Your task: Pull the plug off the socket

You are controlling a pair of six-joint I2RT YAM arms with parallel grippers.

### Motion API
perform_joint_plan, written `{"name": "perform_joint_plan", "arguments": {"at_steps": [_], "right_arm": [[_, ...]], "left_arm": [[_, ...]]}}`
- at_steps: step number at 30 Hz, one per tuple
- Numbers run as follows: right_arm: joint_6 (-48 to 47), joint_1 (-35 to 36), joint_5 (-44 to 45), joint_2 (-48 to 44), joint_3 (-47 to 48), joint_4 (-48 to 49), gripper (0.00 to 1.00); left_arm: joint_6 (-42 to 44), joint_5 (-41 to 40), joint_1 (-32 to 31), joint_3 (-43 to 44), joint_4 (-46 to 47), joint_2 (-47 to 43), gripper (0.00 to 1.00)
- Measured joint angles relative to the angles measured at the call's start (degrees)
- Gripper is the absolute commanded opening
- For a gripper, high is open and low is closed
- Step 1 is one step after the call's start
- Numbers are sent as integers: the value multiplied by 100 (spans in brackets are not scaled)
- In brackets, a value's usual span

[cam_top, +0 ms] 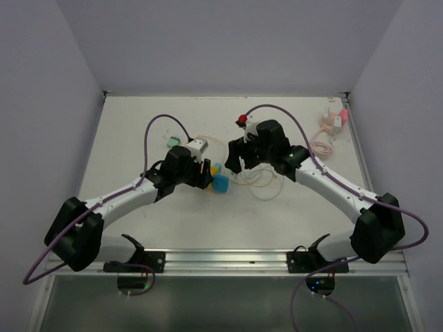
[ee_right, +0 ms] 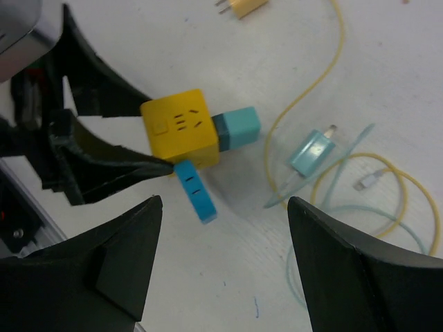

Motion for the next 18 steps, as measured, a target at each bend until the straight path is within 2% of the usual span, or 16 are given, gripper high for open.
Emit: {"name": "perform_joint_plan", "arguments": {"at_steps": [4,13,18], "right_arm": [[-166,400,-280,-70,-282,66,76],[-262,590,-590,455,-433,74,74],[-315,688,-684,763,-433,210,68]], "left_arm": [[-2,2,7,68,17,63,0],[0,72,9,74,24,55,0],[0,138,9,74,26,-39,0]]}}
